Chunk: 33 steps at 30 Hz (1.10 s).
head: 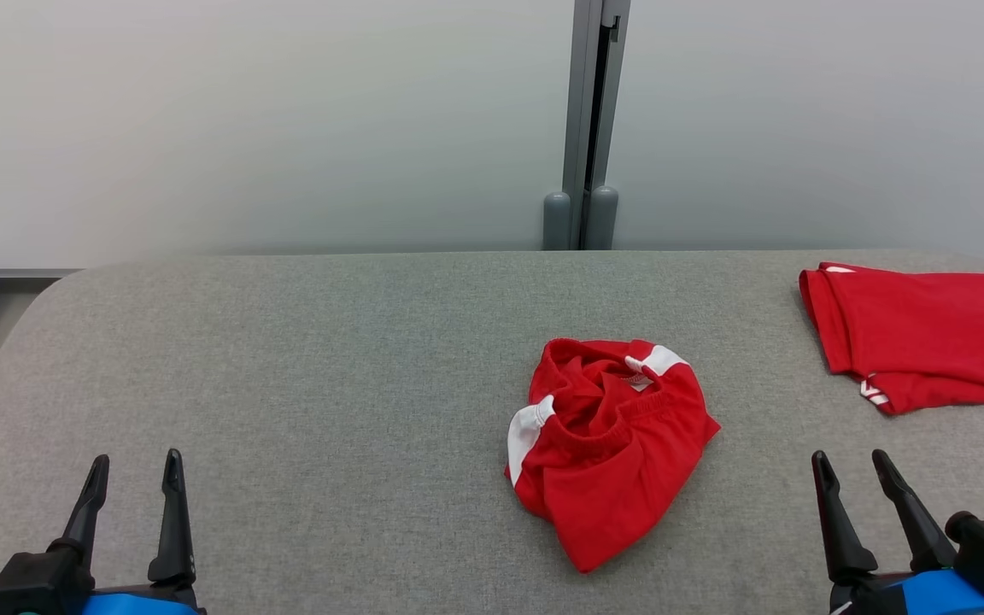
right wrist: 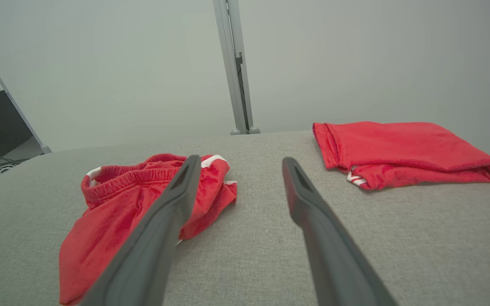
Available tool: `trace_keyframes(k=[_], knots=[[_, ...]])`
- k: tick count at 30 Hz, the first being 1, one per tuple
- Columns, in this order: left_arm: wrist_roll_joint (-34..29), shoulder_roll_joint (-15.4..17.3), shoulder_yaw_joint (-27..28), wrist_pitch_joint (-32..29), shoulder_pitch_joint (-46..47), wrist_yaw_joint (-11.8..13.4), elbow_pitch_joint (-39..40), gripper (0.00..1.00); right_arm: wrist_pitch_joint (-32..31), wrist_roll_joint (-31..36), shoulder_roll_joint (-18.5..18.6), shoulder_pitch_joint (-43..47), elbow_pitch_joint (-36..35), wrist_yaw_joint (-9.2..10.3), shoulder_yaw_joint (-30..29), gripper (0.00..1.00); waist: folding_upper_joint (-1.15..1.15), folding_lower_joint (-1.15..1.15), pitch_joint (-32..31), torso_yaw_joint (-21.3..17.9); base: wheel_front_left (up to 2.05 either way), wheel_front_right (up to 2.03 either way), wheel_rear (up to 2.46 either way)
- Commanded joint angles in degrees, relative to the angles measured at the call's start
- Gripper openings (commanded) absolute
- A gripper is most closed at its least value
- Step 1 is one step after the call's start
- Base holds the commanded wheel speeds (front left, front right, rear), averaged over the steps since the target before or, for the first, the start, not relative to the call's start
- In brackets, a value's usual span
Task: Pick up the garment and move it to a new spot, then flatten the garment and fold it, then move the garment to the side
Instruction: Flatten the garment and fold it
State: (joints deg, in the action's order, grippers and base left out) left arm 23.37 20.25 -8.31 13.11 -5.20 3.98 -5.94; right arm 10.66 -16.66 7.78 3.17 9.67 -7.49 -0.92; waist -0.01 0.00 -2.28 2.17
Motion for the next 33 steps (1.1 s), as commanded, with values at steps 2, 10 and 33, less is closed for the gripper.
trace_keyframes(k=[2, 10, 33], knots=[[0.21, 0.45, -0.21, -0.17, -0.39, 0.28, 0.45, 1.00, -0.52, 0.54, -0.28, 0.81, -0.60, -0.01, -0.26, 1.00, 0.01, 0.00, 0.04, 0.08, 0.00, 0.00, 0.00], [0.09, 0.17, -0.75, -0.31, 0.23, 0.71, 1.12, 1.00, -2.23, 0.82, 0.10, -2.97, -0.60, -0.01, 1.20, 1.00, 0.01, 0.00, 0.81, 0.68, 0.00, 0.00, 0.00], [-0.81, -2.71, -3.08, 1.67, 9.37, -1.36, -2.95, 1.00, -18.57, -0.02, 7.02, -44.67, 37.26, -0.01, 21.95, 1.00, 0.01, 0.00, 10.90, 7.61, 0.00, 0.00, 0.00]])
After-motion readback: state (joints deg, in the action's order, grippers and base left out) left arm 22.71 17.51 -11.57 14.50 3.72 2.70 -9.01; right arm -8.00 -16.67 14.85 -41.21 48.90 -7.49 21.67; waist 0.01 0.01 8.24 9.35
